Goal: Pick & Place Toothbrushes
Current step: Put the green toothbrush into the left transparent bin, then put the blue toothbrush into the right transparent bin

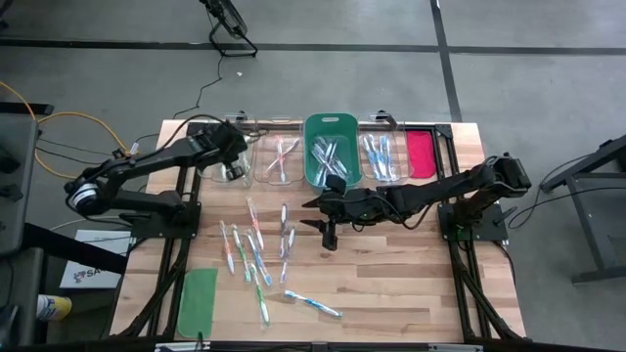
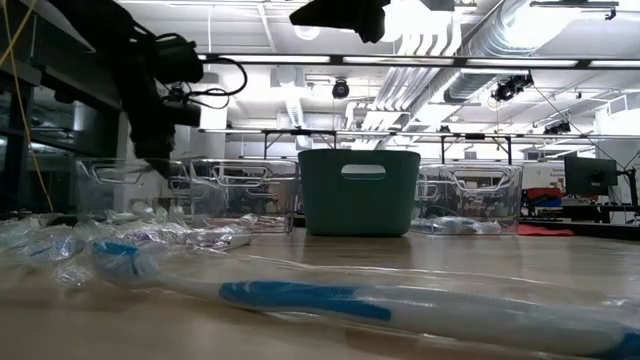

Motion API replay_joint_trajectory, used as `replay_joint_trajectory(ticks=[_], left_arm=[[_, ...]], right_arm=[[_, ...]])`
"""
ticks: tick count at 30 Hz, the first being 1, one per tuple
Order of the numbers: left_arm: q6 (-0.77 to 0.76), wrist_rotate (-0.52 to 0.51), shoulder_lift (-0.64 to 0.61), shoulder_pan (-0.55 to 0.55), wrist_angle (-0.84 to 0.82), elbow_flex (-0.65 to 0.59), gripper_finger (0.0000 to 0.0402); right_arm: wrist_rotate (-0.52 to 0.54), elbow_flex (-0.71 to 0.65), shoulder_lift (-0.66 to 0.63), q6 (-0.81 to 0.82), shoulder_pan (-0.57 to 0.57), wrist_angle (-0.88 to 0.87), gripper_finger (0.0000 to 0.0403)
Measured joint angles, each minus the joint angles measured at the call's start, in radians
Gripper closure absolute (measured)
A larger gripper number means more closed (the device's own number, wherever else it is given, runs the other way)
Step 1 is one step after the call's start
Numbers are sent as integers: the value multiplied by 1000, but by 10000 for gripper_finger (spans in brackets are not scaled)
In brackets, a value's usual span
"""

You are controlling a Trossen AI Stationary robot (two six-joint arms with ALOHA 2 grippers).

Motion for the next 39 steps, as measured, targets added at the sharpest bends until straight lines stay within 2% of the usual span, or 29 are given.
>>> replay_joint_trajectory(ticks=[6,14,17,24,27,30,35,39], left_arm=[[-163,162,2,73,111,-1,386],[-298,156,2,117,104,-1,379],[-341,154,2,125,77,-1,348],[-413,107,2,127,56,-2,235],[-374,122,1,126,69,-2,195],[-296,167,-5,126,83,-2,173],[-137,228,-82,101,124,-3,166],[-86,233,-188,43,127,-3,165]], right_arm=[[0,0,0,0,0,0,215],[0,0,0,23,0,-12,215],[0,0,0,23,0,-23,215],[0,0,0,49,0,-60,215],[0,0,0,59,0,-76,215],[0,0,0,71,0,-111,215],[-42,0,0,67,0,-179,215],[-54,0,0,44,0,-217,215]])
